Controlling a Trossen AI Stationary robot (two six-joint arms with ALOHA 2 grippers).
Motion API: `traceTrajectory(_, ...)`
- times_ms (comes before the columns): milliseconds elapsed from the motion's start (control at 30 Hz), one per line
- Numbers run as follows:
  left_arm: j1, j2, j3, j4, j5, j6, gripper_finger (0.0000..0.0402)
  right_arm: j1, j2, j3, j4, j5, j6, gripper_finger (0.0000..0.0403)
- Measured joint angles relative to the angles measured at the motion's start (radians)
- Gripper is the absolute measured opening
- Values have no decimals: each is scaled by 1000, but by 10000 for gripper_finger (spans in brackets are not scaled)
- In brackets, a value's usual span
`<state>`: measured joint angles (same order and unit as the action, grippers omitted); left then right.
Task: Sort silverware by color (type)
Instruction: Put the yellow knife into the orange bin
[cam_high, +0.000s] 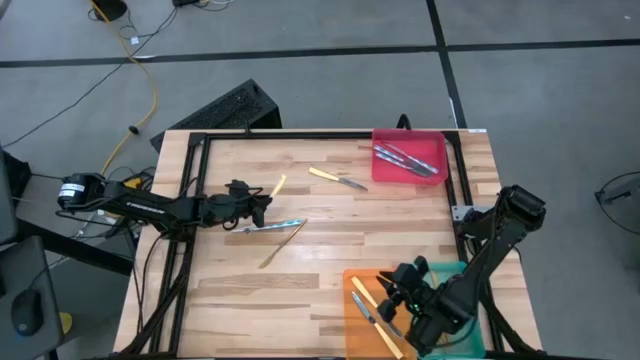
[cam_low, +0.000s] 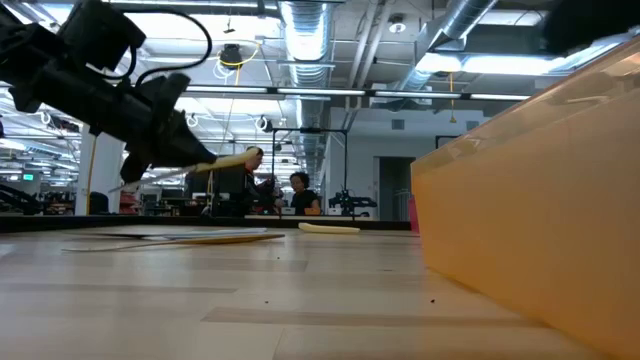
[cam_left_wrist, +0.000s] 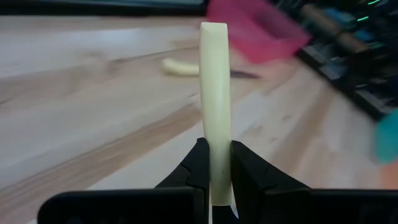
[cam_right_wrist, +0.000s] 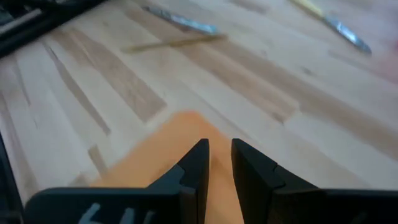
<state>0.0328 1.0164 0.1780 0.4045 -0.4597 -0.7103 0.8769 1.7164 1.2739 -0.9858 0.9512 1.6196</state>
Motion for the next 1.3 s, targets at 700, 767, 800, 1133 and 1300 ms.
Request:
traceTrajectory(700, -157, 0, 0, 405, 45, 138, 20, -366, 42, 2, 836, -74, -894, 99)
traceTrajectory(767, -174, 0, 1, 435, 46, 153, 20, -387, 68, -3, 883, -92, -928, 111)
traceTrajectory(800, -180, 0, 1, 445, 46, 159, 20, -408, 88, 1, 941, -110, -944, 119)
traceTrajectory(1133, -255, 0, 0, 558, 53, 258, 28, -499, 239, -1, 1464, -142, -1215, 205)
traceTrajectory(1300, -289, 0, 0, 575, 55, 297, 27, -528, 244, 2, 1523, -164, -1270, 215)
